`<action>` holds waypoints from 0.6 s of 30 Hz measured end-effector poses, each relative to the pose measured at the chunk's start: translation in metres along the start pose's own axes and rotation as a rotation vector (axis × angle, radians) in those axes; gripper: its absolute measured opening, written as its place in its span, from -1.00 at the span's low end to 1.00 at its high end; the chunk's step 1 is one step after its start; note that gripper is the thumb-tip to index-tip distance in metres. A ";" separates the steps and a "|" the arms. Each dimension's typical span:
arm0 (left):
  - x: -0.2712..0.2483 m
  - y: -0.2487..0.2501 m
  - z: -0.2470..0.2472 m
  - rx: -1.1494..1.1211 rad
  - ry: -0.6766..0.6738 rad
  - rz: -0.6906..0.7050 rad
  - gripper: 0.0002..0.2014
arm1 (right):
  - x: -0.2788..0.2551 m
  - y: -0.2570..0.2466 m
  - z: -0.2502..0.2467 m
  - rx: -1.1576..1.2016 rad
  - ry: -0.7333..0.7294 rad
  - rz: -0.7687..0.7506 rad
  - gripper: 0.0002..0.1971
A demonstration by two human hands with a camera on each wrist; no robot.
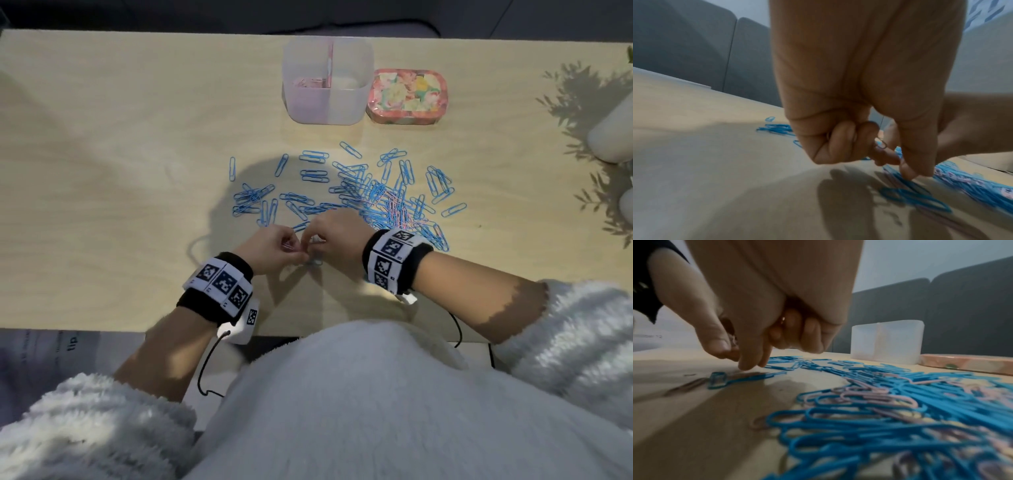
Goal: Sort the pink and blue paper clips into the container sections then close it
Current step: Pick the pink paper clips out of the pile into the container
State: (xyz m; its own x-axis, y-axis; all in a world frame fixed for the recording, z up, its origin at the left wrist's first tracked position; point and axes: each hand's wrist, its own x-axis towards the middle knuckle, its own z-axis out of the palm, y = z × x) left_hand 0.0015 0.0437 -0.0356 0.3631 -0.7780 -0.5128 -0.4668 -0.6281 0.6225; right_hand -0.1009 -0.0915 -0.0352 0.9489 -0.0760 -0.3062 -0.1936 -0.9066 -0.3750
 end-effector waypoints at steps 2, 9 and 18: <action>-0.005 0.001 0.006 -0.018 0.008 0.040 -0.85 | 0.000 0.002 0.001 0.013 -0.032 0.012 -0.84; -0.009 0.008 0.016 0.196 -0.019 0.189 -0.87 | -0.005 0.023 -0.007 0.210 -0.049 0.129 -0.90; 0.000 0.007 0.018 0.375 -0.081 0.229 -0.83 | -0.046 0.082 -0.031 1.188 0.318 0.540 -0.76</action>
State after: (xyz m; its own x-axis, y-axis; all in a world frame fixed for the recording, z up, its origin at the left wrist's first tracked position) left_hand -0.0161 0.0397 -0.0423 0.1586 -0.8837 -0.4403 -0.7932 -0.3796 0.4761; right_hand -0.1523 -0.1758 -0.0247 0.6705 -0.5464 -0.5018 -0.5032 0.1621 -0.8488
